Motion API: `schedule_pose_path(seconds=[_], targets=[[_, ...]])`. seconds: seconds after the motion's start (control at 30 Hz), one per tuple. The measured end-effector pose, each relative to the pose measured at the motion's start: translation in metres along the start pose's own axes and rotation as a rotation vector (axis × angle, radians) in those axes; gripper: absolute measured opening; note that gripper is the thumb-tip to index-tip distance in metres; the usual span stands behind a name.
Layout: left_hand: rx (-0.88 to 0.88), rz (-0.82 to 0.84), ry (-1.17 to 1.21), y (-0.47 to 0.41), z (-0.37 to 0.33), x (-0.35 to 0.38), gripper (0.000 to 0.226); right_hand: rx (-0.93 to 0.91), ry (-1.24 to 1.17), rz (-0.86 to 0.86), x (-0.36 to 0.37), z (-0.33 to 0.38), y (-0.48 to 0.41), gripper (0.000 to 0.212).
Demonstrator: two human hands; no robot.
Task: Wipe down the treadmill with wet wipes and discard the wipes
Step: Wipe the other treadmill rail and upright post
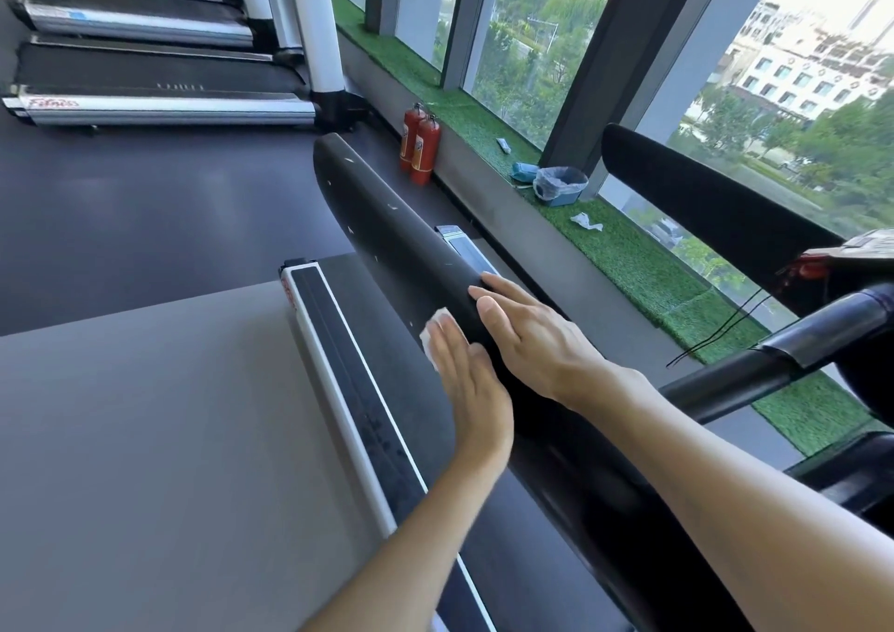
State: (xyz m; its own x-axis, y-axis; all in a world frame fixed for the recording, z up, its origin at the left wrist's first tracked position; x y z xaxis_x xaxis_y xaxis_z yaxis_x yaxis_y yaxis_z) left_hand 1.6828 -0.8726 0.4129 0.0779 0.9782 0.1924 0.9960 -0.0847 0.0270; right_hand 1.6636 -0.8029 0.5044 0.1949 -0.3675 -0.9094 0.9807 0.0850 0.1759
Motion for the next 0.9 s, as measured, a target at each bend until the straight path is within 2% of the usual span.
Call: schedule_pose_path(seconds=[0.2,0.43,0.57,0.67,0.8,0.83,0.9], targets=[[0.188,0.073,-0.092,0.039,0.003,0.016,0.053,0.001,-0.041,-0.009,-0.001,-0.001,0.000,0.052],[0.056,0.041,-0.120,-0.021,-0.014,-0.007,0.051,-0.005,-0.020,-0.007,0.001,-0.001,-0.001,0.051],[0.216,0.037,-0.100,0.018,-0.008,0.009,0.047,-0.020,0.016,0.006,0.001,0.000,0.000,0.050],[0.231,0.042,-0.137,0.011,-0.003,0.006,0.049,-0.084,0.125,-0.030,-0.006,0.011,-0.007,0.042],[0.152,-0.070,-0.143,-0.039,-0.015,-0.016,0.080,-0.053,-0.006,0.009,-0.004,0.014,-0.032,0.049],[0.145,-0.063,-0.130,-0.039,-0.013,-0.016,0.079,-0.040,-0.034,0.022,0.000,0.012,-0.035,0.050],[0.134,-0.007,-0.086,-0.019,-0.005,-0.008,0.061,-0.031,-0.067,0.004,0.002,0.007,-0.038,0.051]])
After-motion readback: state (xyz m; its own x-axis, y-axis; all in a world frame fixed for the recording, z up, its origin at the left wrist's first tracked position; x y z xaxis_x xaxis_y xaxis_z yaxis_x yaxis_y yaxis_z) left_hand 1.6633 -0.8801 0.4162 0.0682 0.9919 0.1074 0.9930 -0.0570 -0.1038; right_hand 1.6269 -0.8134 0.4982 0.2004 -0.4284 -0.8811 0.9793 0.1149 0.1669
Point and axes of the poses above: each hand's wrist, its own y-axis away from the middle knuckle, its own x-axis out of the palm, z = x × y, the point moved 4 cm from there along -y, towards the middle knuckle, and after that the axes turned 6 degrees about z, right-handed, at the moved point
